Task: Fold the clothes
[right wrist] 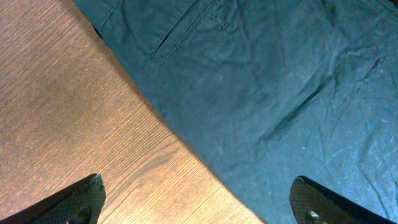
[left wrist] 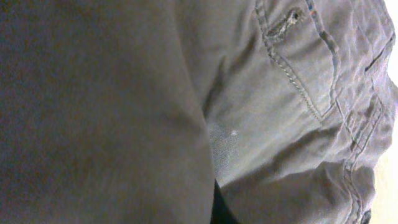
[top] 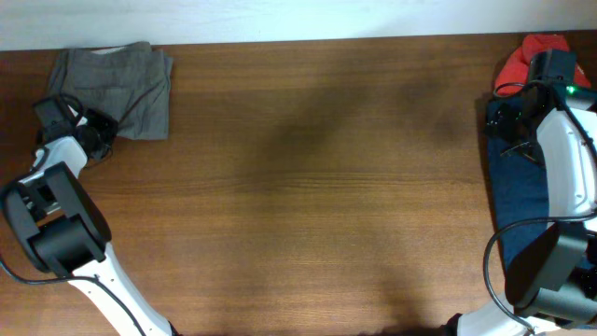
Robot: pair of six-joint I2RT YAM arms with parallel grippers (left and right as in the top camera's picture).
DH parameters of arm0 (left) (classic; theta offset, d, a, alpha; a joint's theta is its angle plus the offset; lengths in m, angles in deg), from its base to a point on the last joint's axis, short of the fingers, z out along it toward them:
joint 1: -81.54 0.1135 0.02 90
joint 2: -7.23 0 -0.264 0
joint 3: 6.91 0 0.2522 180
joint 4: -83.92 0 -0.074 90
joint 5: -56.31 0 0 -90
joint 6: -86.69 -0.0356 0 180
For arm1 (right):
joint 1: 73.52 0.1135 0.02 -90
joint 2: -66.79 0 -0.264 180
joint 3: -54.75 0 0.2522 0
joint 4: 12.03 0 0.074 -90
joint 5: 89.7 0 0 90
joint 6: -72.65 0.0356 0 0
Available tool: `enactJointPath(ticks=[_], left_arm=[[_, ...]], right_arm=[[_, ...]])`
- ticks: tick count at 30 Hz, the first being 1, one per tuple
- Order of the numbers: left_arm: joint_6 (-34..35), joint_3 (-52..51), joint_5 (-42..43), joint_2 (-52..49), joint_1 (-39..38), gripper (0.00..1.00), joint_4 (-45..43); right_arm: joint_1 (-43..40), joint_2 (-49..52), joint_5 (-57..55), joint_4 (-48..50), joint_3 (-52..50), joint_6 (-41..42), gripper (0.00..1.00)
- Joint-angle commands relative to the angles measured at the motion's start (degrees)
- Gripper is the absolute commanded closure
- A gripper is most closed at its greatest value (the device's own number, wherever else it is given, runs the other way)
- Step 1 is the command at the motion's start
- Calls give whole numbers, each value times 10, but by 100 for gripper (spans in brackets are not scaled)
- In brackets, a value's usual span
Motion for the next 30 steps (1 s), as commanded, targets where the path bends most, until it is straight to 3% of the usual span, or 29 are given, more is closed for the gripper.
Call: enactJointPath(ticks=[1, 13, 14, 15, 17, 19, 21, 24, 30], left_arm=[[-47, -18, -41, -39, 18, 98, -18], [-55, -18, -35, -73, -14, 87, -98], [-55, -18, -37, -73, -22, 84, -101], [-55, -18, -37, -73, -23, 73, -99], [-55, -18, -34, -73, -21, 69, -88], [-55, -18, -9, -70, -9, 39, -63], [-55, -18, 74, -59, 11, 29, -50], [-52, -18, 120, -26, 30, 33, -5], [-53, -18, 8, 81, 44, 37, 134]], right_arm=[[-3, -5, -7, 0, 4, 2, 2], [-3, -5, -7, 0, 4, 2, 2], [-3, -5, -7, 0, 4, 2, 2], [-3, -5, -7, 0, 4, 2, 2], [-3, -5, -7, 0, 4, 2, 2], [-3, -5, -7, 0, 4, 2, 2], [-3, -5, -7, 0, 4, 2, 2], [-3, -5, -7, 0, 4, 2, 2], [-3, -5, -7, 0, 4, 2, 2]])
